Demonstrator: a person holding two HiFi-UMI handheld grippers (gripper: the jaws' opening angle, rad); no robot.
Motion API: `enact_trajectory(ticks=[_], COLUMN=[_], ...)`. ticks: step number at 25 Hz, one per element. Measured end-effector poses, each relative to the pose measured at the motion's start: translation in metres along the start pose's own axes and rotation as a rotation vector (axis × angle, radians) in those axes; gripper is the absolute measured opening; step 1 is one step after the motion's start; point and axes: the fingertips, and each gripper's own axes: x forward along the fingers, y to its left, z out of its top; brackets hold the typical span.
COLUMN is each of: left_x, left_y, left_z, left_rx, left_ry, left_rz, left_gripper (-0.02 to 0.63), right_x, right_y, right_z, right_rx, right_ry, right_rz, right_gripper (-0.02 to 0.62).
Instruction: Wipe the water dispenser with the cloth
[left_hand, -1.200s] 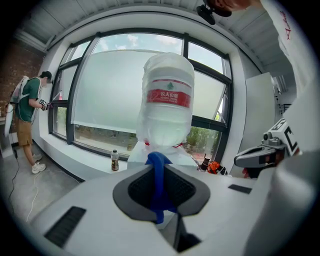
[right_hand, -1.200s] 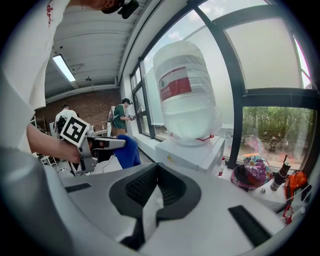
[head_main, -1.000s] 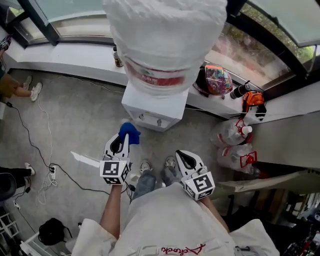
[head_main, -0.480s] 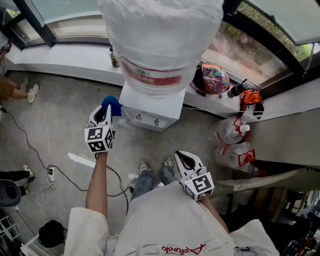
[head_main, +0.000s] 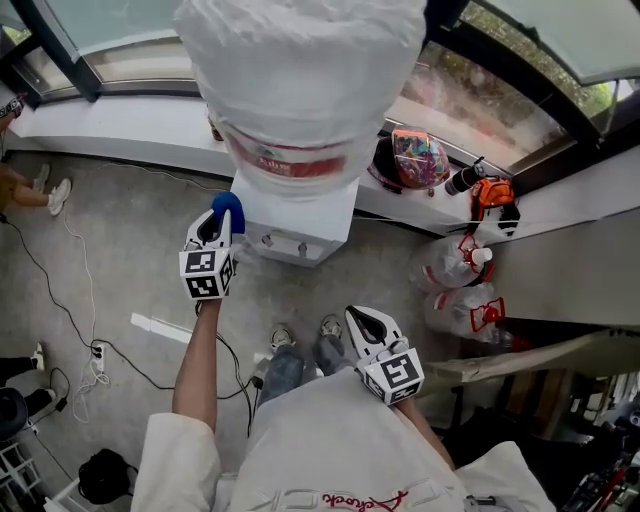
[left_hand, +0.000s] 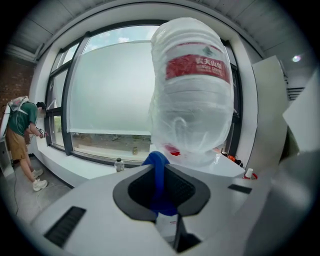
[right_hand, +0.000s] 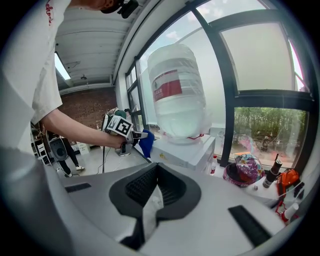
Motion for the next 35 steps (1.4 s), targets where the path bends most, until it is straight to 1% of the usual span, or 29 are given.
enact_trajectory(ticks=[8, 18, 26, 35], left_x=[0.021, 0.029, 0.039, 0.045], left_y=[-0.073, -0.166, -0.247, -0.314], left_z=[-0.005, -0.014, -0.015, -0.017], left_rx=[0.017, -0.015, -0.015, -0.014], left_ry=[0.015, 0.014, 0.020, 0.032], left_rz=[-0.104, -0.208, -0.336, -0.462], left_gripper=[0.051, 0.051, 0.051, 0.051], right_x=[-0.018, -0.042, -0.057, -0.072], right_y=[-0.019, -0.038, -0.055, -0.064], right_z=[-0.003, -0.011, -0.015, -0.019], right_rx=[0.018, 0.040, 0.047, 0.058], right_ry=[-0.012, -0.018, -0.024, -0.024], right_rz=[-0.051, -0.091, -0.125, -0.160], right_gripper=[0.014, 0.015, 0.015, 0.014])
